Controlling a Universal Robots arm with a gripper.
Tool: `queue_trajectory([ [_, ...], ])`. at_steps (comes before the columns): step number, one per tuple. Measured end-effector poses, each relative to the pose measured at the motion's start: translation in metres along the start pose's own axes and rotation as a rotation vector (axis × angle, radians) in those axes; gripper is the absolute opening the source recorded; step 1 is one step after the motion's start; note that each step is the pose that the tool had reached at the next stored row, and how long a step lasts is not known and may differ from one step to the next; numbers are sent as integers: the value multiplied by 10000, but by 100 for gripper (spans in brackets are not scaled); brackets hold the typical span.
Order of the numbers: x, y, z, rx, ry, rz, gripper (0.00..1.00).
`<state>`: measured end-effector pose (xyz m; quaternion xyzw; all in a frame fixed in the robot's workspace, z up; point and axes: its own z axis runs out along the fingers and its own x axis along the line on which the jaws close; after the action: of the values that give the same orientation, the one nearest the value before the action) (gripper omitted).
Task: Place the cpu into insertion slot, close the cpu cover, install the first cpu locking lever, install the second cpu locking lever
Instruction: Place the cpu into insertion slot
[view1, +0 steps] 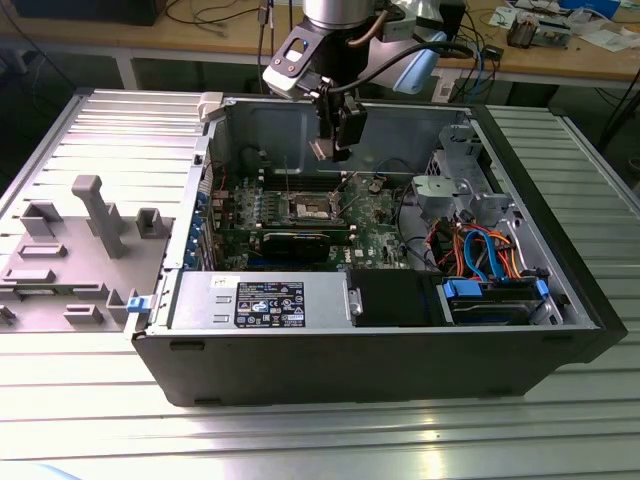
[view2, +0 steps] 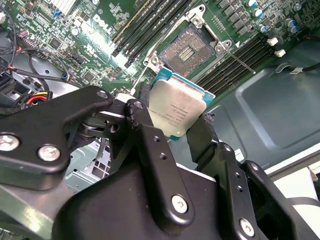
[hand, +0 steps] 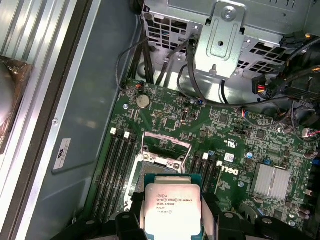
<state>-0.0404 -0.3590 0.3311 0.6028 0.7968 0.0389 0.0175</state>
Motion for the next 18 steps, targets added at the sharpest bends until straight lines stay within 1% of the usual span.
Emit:
queue_trajectory([
  [4,0,0,0,0,0,5,54],
  [5,0,0,2,-2,-5,67,54],
  [7,0,-1,12,-6,-29,349,54],
  [11,0,-4,34,-8,-34,412,54],
  [12,0,-9,74,-11,-50,607,54],
  [13,-1,-12,104,-17,-75,902,54],
  [14,-1,-14,119,-20,-95,1132,54],
  [15,0,-16,150,-23,-113,1271,54],
  [17,11,-16,186,-22,-131,1487,54],
  [18,13,-15,194,-23,-134,1540,54],
])
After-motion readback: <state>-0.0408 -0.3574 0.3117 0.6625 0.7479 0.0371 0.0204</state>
